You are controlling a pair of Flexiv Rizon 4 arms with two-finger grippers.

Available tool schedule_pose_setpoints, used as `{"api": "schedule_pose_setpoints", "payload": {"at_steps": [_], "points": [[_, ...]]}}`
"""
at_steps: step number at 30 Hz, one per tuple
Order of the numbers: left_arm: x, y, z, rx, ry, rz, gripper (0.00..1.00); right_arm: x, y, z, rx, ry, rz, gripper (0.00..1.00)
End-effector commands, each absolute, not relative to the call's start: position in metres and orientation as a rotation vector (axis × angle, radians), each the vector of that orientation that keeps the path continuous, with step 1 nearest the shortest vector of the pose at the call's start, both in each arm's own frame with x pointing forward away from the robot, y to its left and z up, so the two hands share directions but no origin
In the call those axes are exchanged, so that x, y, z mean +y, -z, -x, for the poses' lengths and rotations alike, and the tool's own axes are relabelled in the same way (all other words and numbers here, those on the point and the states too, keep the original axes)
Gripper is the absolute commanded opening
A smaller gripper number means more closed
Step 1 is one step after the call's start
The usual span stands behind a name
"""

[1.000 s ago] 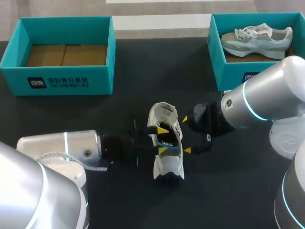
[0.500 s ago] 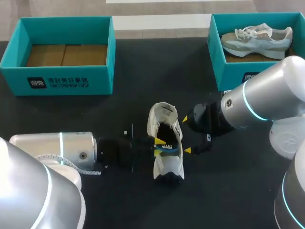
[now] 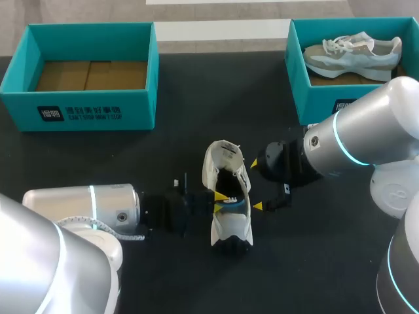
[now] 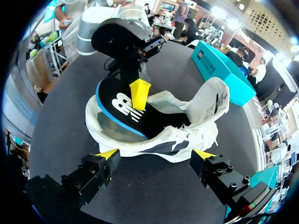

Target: Take the shoe out of the shoebox, open the shoe tongue, remove and reinsert the insole, then place the shoe into the shoebox

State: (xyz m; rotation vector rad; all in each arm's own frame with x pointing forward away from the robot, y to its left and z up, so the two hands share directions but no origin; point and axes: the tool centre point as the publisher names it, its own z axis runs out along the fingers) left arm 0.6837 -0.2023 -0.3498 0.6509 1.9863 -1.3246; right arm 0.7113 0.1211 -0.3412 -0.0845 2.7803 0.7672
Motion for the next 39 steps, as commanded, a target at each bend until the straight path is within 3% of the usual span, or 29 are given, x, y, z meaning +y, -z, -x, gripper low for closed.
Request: {"api": "schedule_pose_setpoints", "payload": {"at_steps": [1,3,7,11,22,24,26,27,39], "points": [[-0.211,0.356,-0.692,1.998,1.319,-0.661,0.00,0.121,0.342,-0.710,2.778,-0.766,0.083,1.00],[-0.212,0.352,-0.691,1.996,1.321,-0.660,0.00,0.121,0.342,-0.710,2.778,-0.766,0.083,1.00],[-0.208,0.339,-0.685,1.977,1.336,-0.652,0.35,0.121,0.342,-0.710,2.778,-0.766,0.083,1.00],[-0.203,0.331,-0.682,1.963,1.336,-0.654,0.39,0.121,0.342,-0.710,2.778,-0.766,0.083,1.00],[-0.203,0.321,-0.664,1.939,1.361,-0.684,0.32,0.121,0.342,-0.710,2.778,-0.766,0.083,1.00],[-0.205,0.324,-0.662,1.945,1.363,-0.694,0.25,0.121,0.342,-0.710,2.778,-0.766,0.083,1.00],[-0.206,0.330,-0.664,1.955,1.368,-0.695,0.03,0.121,0.342,-0.710,2.778,-0.766,0.083,1.00],[-0.207,0.333,-0.665,1.957,1.368,-0.698,0.00,0.121,0.342,-0.710,2.778,-0.766,0.083,1.00],[-0.211,0.355,-0.686,1.981,1.325,-0.732,0.00,0.121,0.342,-0.710,2.778,-0.766,0.083,1.00]]}}
